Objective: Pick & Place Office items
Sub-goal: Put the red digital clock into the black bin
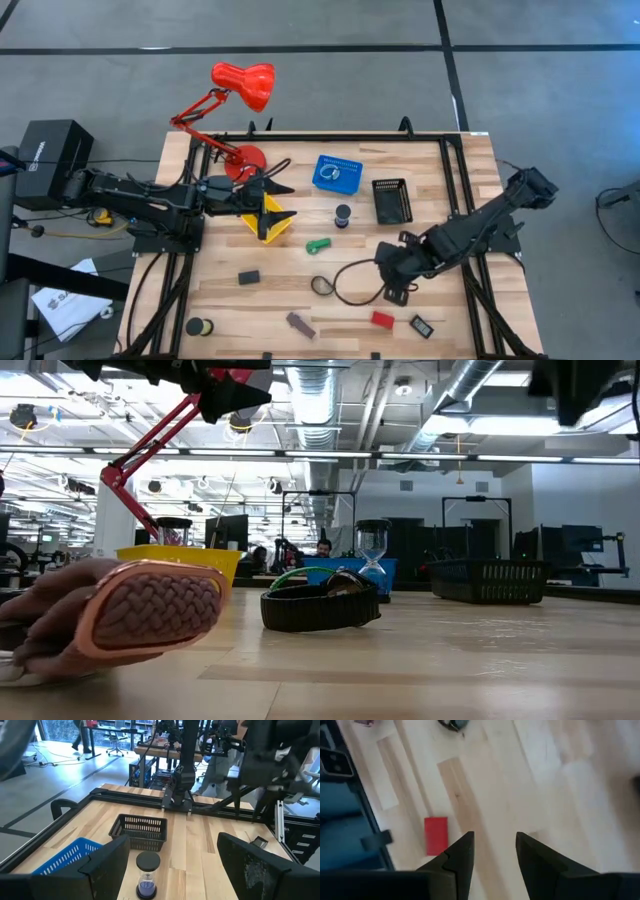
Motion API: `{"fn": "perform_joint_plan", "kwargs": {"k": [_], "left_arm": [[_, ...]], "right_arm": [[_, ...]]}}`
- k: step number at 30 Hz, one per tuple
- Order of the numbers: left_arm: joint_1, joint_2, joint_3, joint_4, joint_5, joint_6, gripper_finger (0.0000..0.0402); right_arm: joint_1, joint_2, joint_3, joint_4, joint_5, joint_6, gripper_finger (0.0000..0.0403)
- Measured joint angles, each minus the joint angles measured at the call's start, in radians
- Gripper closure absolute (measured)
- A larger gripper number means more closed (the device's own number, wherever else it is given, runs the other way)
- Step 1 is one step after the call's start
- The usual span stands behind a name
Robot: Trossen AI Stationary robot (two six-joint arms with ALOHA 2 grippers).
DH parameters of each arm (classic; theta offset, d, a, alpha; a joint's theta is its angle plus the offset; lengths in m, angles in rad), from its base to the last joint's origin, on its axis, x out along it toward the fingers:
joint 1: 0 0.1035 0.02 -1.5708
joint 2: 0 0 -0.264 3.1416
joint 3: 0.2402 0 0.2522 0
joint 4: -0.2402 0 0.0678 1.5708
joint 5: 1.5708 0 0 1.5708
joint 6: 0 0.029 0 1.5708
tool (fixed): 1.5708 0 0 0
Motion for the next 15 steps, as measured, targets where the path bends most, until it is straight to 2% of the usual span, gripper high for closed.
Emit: {"fn": "perform_joint_plan", "kwargs": {"k": [4,10,15], "left_arm": [[0.0,0.0,0.0,0.008,-0.004,0.0,0.0105],[0.003,0.0,0.0,0.076,-0.003,0.001,0.0105],[0.004,0.0,0.0,0.137,-0.003,0.001,0.0105]], "right_arm": [[0.012,0.045,-0.01,0.048,-0.062,0.09,0.0267],[0.044,0.135,-0.007,0.1,-0.084,-0.024,0.0267],[0.044,0.202,-0.001,0.126,-0.108,0.036,0.0267]]}}
